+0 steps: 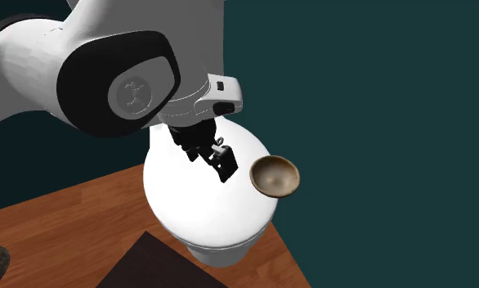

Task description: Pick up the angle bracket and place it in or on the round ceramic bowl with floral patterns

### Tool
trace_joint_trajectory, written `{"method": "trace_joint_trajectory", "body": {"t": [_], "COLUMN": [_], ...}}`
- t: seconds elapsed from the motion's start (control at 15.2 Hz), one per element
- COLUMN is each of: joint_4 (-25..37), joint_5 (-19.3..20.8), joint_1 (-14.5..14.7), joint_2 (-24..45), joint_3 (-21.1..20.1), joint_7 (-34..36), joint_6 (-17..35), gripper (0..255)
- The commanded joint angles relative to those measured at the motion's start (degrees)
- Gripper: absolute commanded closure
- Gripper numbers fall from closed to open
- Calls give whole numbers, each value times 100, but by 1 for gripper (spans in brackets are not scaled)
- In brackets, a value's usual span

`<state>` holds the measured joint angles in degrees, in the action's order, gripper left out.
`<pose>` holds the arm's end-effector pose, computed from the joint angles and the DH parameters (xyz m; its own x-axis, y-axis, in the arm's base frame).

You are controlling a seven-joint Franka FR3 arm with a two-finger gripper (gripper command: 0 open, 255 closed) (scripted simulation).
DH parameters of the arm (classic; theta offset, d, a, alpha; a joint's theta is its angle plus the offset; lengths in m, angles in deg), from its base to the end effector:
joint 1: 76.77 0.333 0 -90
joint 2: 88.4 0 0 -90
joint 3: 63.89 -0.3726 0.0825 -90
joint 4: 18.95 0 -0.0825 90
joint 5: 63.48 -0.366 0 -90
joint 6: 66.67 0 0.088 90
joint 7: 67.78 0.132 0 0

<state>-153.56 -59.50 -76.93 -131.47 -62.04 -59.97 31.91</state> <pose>0.2770 -0.0217 0.6139 0.9798 -0.1540 0.1274 -0.1591 -0.9868 0.0303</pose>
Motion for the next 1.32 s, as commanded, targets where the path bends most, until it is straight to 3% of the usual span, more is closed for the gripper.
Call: {"method": "trace_joint_trajectory", "body": {"t": [0.0, 0.66, 1.25], "joint_4": [0, 118, 1052], "joint_5": [0, -572, -533], "joint_1": [0, -100, -235], "joint_2": [0, 1450, 3357], "joint_3": [0, -1110, -1844], "joint_7": [0, 2377, 4478], "joint_6": [0, 1043, 1795], "gripper": [0, 0, 0]}}
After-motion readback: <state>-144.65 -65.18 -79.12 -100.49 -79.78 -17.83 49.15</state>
